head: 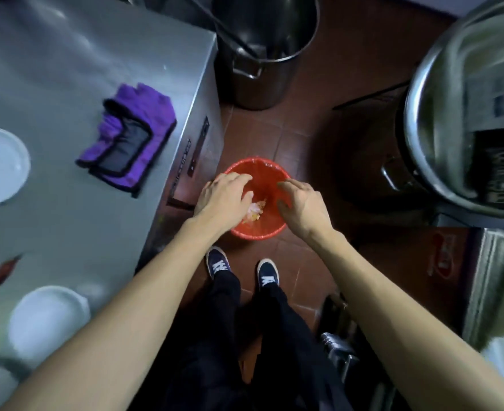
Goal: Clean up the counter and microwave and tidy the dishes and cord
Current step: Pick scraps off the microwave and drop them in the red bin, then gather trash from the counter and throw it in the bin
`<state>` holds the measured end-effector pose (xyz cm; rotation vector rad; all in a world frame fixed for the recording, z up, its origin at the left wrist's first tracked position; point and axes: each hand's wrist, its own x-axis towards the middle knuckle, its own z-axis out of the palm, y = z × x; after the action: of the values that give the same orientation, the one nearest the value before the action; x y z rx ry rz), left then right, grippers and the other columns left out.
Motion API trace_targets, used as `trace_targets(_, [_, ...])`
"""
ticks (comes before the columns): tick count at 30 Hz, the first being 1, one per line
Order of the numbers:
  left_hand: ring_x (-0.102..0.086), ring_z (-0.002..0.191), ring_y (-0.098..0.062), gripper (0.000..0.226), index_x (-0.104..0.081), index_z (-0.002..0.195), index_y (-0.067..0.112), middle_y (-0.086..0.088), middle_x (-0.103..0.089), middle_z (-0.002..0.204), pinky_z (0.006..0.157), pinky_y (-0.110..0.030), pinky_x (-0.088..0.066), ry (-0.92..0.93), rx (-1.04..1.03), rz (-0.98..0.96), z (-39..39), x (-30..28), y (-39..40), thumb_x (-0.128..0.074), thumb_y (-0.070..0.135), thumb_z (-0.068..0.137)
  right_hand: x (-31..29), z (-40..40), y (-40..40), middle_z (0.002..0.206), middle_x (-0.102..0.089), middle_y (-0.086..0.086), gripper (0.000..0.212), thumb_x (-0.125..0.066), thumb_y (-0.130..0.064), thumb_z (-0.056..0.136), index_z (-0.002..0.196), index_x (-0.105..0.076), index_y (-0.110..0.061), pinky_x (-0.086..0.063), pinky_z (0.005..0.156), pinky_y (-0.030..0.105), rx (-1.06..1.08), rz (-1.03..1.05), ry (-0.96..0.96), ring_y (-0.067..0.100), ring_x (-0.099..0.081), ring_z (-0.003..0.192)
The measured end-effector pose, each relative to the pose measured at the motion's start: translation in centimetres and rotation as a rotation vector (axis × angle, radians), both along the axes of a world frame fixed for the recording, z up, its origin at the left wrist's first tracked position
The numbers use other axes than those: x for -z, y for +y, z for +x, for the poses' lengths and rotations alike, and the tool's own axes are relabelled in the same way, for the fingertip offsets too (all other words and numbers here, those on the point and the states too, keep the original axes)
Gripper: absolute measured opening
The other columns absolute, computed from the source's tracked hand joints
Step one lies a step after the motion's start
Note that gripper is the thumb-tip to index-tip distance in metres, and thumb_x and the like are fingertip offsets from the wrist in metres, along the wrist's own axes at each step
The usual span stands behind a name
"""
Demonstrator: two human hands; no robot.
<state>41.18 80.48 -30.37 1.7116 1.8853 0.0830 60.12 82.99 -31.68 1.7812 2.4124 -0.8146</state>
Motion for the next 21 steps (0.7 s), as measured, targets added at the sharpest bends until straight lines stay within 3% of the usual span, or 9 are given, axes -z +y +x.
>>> trace_targets(3, [-0.050,0.126,-0.025,0.042,-0.054,0.137,0.023,0.000,-0.058,0.136,0.107,-0.046,-0.040,0.025,-0.019,0.098,-0.1,-4.1,-0.7,-0.054,0.034,0.097,-4.2,-1.0,0.8,0.123,-0.066,0.000,0.032,-0.058,-0.027,0.087,0.117,-0.064,-0.021,-0.053,0.083,0.045,-0.079,0.069,0.027,0.032,-0.062,0.109])
trace_targets(8, [-0.050,0.127,-0.026,0.045,-0.055,0.137,0.019,-0.002,-0.059,0.136,0.107,-0.044,-0.041,0.093,-0.098,0.202,-0.4,-9.8,-2.4,-0.057,0.033,0.095,-10.0,-1.8,1.8,0.130,-0.064,0.004,0.038,-0.064,-0.020,0.084,0.121,-0.066,-0.017,-0.052,0.089,0.048,-0.197,0.204,0.144,0.033,-0.060,0.117])
trace_targets(13, [-0.052,0.126,-0.028,0.045,-0.056,0.137,0.018,-0.004,-0.060,0.135,0.103,-0.045,-0.043,0.185,-0.253,0.272,-2.1,-14.6,-5.4,-0.059,0.034,0.094,-14.3,-3.7,2.2,0.122,-0.062,-0.005,0.037,-0.050,-0.030,0.084,0.118,-0.063,-0.023,-0.051,0.077,0.041,-0.377,0.301,0.175,0.028,-0.060,0.111])
trace_targets(21, [-0.054,0.121,-0.031,0.045,-0.052,0.138,0.018,-0.005,-0.060,0.133,0.099,-0.046,-0.046,0.311,-0.479,0.343,-6.3,-21.2,-12.1,-0.055,0.035,0.096,-20.5,-9.8,-0.1,0.134,-0.061,0.005,0.047,-0.064,-0.025,0.086,0.132,-0.059,-0.018,-0.049,0.093,0.048,-0.595,0.365,0.302,0.033,-0.056,0.121])
